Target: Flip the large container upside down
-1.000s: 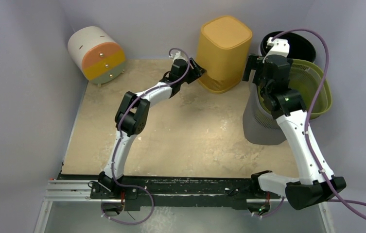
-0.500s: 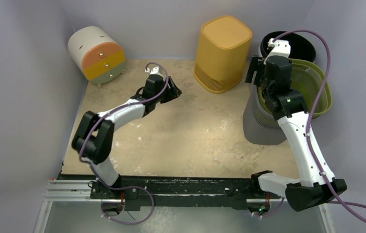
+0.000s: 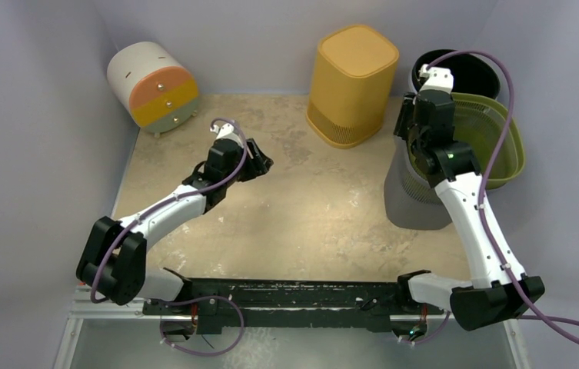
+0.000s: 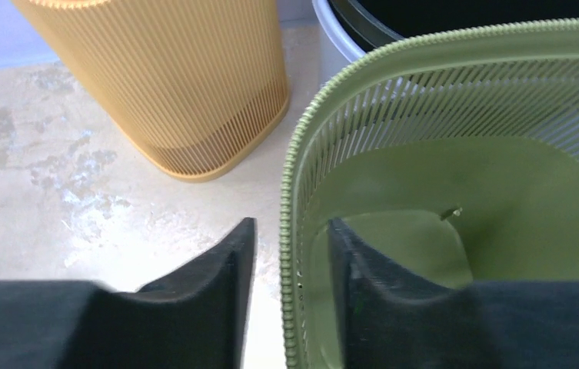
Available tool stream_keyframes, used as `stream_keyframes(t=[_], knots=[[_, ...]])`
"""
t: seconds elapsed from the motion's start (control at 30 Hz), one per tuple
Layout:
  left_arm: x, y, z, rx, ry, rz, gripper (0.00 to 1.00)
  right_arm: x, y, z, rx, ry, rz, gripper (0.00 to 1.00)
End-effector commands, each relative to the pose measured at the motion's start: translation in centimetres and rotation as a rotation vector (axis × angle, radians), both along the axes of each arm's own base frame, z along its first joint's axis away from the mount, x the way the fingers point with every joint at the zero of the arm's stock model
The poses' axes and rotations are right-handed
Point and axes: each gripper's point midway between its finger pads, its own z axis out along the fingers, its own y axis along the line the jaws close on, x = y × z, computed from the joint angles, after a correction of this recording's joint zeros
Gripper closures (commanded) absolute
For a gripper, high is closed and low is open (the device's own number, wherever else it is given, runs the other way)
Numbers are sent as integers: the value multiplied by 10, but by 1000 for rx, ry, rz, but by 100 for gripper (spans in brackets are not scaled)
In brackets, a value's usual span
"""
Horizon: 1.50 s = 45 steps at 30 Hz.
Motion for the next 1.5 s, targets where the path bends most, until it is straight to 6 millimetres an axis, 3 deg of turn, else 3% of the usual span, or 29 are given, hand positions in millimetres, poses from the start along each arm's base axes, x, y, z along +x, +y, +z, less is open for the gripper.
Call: stream_keyframes(t=[0.0, 0.07, 0.2, 0.23, 0.27, 0.37, 0.43, 0.53, 0.73, 0.8, 1.1, 1.33, 1.47], knots=[[-4, 7, 8, 16, -41, 4, 43, -3, -5, -5, 1, 12, -34, 68], [-7, 10, 5, 24, -37, 9, 43, -6, -10, -1, -8, 5, -52, 75], [-14, 12, -1, 15, -32, 11, 43, -9, -17, -7, -40, 29, -77, 76], [-15, 13, -1, 8, -32, 13, 43, -10, -18, -11, -46, 37, -82, 83], [-17, 14, -2, 5, -30, 15, 43, -11, -19, -14, -53, 46, -87, 98], [-21, 16, -1, 4, -34, 16, 43, -14, -25, -12, -72, 49, -106, 100], [-23, 18, 3, 5, -43, 18, 43, -17, -29, 0, -82, 31, -123, 100], [-26, 21, 11, 1, -60, 23, 43, -23, -36, 35, -93, -30, -146, 100], [-30, 25, 29, 5, -93, 22, 43, -47, -51, 131, -126, -151, -183, 100], [-32, 28, 32, 7, -99, 27, 43, -54, -54, 152, -127, -183, -187, 100], [-43, 32, 24, -7, -92, 31, 44, -78, -66, 193, -122, -276, -227, 100], [-48, 36, 12, 12, -75, 31, 43, -129, -82, 272, -54, -558, -272, 100], [-51, 37, 9, 9, -72, 34, 44, -148, -79, 305, -18, -681, -231, 100]])
